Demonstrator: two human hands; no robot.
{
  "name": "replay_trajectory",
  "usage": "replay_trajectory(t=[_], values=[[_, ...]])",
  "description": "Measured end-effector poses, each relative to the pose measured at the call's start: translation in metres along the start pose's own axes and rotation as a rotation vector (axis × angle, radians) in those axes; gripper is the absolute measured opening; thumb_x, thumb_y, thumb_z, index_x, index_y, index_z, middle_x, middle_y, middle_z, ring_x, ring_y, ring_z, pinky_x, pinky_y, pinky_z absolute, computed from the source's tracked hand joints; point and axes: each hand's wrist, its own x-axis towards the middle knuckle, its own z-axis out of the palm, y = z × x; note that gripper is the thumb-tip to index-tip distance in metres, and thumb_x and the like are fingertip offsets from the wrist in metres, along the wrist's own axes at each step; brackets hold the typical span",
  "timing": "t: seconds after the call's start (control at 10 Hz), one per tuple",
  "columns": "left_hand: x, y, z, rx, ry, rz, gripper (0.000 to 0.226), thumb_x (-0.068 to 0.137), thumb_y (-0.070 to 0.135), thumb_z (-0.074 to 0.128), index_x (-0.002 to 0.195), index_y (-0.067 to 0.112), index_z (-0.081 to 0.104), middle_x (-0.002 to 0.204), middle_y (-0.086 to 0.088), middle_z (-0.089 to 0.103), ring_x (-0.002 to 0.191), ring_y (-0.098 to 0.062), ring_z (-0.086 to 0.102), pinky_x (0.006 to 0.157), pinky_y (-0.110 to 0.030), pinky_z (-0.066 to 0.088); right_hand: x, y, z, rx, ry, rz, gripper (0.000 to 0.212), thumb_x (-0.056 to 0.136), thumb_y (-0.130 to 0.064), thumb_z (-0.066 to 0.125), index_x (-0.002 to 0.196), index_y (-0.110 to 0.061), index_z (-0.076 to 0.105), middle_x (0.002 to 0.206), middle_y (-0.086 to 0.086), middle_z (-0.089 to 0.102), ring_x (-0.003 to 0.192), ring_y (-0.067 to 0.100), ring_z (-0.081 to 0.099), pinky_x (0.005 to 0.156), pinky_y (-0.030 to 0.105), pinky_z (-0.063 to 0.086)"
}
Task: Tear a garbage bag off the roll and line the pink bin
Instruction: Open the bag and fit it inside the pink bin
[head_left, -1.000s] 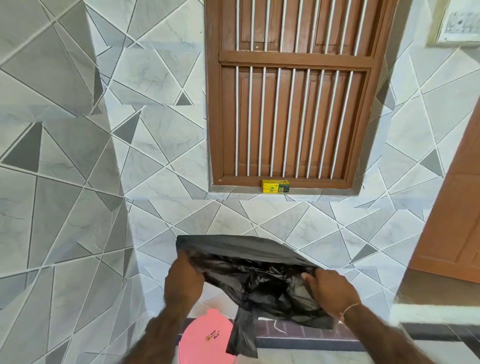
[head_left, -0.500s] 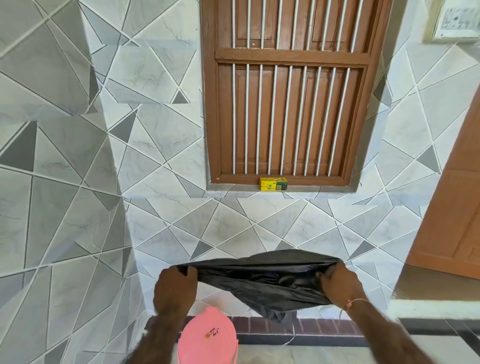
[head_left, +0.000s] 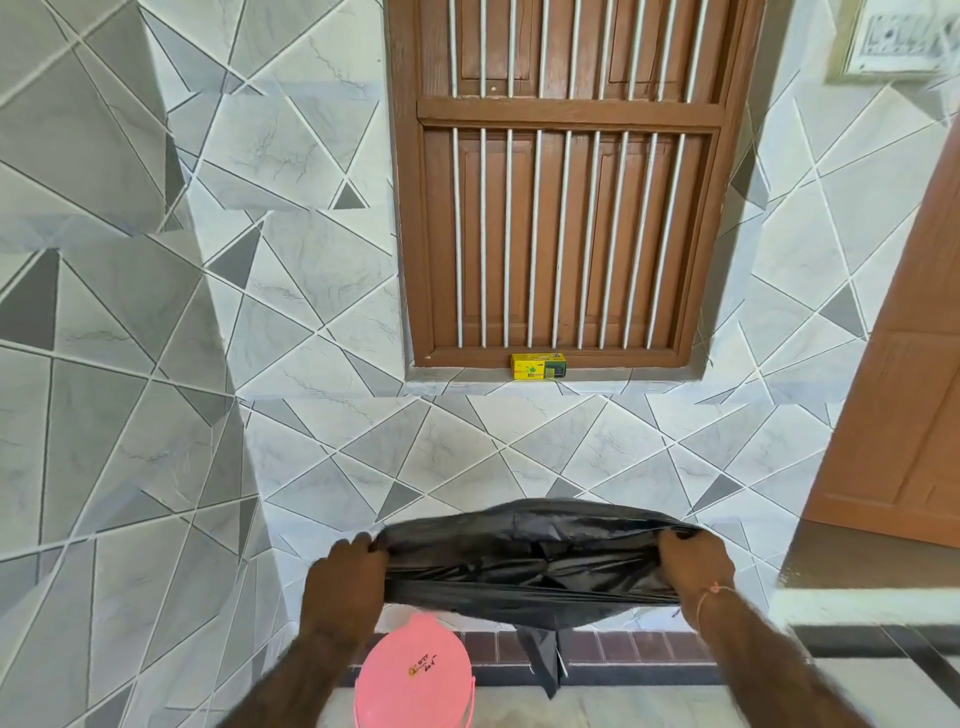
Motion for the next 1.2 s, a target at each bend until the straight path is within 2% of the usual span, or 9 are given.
replay_trajectory(t=[0.1, 0.2, 0.3, 0.5, 0.6, 0.7, 0.9, 1.1, 1.2], values=[[0.001, -0.004, -0.01, -0.006, -0.216, -0.107, 0.021, 0.09, 0.026, 0.053, 0.108, 0.02, 0.06, 0.111, 0.0, 0.07, 0.104, -0.022, 0.067, 0.087, -0.034, 0.054, 0.013, 0.009, 0.006, 0.129, -0.178, 0.086, 0.03, 0.071, -0.013, 0.066, 0.09, 0.009, 0.07, 0.074, 0.021, 0.07, 0.064, 0.032, 0.067, 0.065, 0.04, 0.057], [0.016, 0.0, -0.027, -0.167, -0.216, -0.334, 0.03, 0.087, 0.025, 0.048, 0.112, 0.013, 0.059, 0.116, -0.008, 0.069, 0.109, -0.03, 0.065, 0.09, -0.037, 0.052, 0.013, 0.007, 0.012, 0.059, -0.262, 0.054, 0.037, 0.059, -0.008, 0.078, 0.091, 0.01, 0.07, 0.076, 0.023, 0.071, 0.067, 0.034, 0.069, 0.068, 0.043, 0.059], [0.042, 0.008, -0.069, -0.551, -0.076, -0.586, 0.036, 0.081, 0.025, 0.055, 0.109, 0.004, 0.063, 0.111, -0.022, 0.069, 0.103, -0.04, 0.065, 0.087, -0.041, 0.053, 0.001, -0.033, 0.001, -0.313, -0.14, -0.215, 0.035, 0.072, -0.009, 0.066, 0.105, 0.001, 0.067, 0.105, 0.025, 0.07, 0.099, 0.04, 0.066, 0.083, 0.038, 0.054], [0.076, 0.017, -0.212, -0.529, 0.894, -0.229, 0.025, 0.079, 0.003, 0.049, 0.099, -0.003, 0.062, 0.11, -0.024, 0.063, 0.097, -0.043, 0.06, 0.082, -0.047, 0.047, -0.031, -0.172, -0.075, -0.092, 0.185, -0.676, 0.032, 0.085, -0.006, 0.049, 0.116, -0.003, 0.055, 0.119, 0.029, 0.061, 0.109, 0.046, 0.057, 0.093, 0.045, 0.046], [0.057, 0.009, -0.193, -0.291, 1.142, -0.06, 0.035, 0.079, 0.003, 0.046, 0.111, 0.003, 0.062, 0.11, -0.023, 0.062, 0.092, -0.042, 0.059, 0.075, -0.043, 0.049, -0.032, -0.156, -0.076, 0.065, 0.503, -0.84, 0.028, 0.086, -0.012, 0.049, 0.112, -0.004, 0.057, 0.111, 0.026, 0.064, 0.097, 0.045, 0.058, 0.082, 0.044, 0.046], [-0.005, -0.003, -0.056, 0.043, -0.115, -0.036, 0.038, 0.092, 0.02, 0.032, 0.122, 0.014, 0.054, 0.117, -0.013, 0.063, 0.101, -0.035, 0.062, 0.085, -0.046, 0.053, -0.012, -0.036, -0.006, -0.675, -0.327, -0.515, 0.027, 0.094, -0.016, 0.047, 0.117, -0.001, 0.052, 0.117, 0.018, 0.062, 0.092, 0.03, 0.065, 0.076, 0.03, 0.052], [-0.072, -0.013, 0.031, -0.116, -0.446, -0.112, 0.038, 0.096, 0.023, 0.042, 0.134, 0.02, 0.043, 0.131, -0.002, 0.058, 0.117, -0.022, 0.061, 0.097, -0.035, 0.048, 0.0, 0.135, 0.052, -0.736, -0.536, -0.165, 0.033, 0.096, -0.021, 0.046, 0.126, -0.01, 0.053, 0.126, 0.021, 0.061, 0.118, 0.038, 0.056, 0.097, 0.036, 0.042], [-0.076, 0.008, 0.021, -0.067, -0.425, -0.133, 0.041, 0.096, 0.022, 0.042, 0.136, 0.016, 0.041, 0.139, -0.002, 0.048, 0.116, -0.026, 0.06, 0.096, -0.038, 0.045, 0.022, 0.146, 0.06, -0.55, -0.507, -0.215, 0.047, 0.075, -0.051, 0.053, 0.102, -0.016, 0.065, 0.099, 0.009, 0.074, 0.094, 0.031, 0.068, 0.085, 0.04, 0.053], [-0.083, 0.0, 0.048, -0.065, -0.324, -0.1, 0.055, 0.085, 0.041, 0.013, 0.121, 0.02, 0.05, 0.12, -0.007, 0.062, 0.092, -0.026, 0.059, 0.082, -0.037, 0.041, 0.015, 0.139, 0.052, -0.475, -0.511, -0.212, 0.044, 0.07, -0.049, 0.064, 0.104, -0.021, 0.064, 0.097, 0.002, 0.074, 0.095, 0.027, 0.068, 0.086, 0.037, 0.052]])
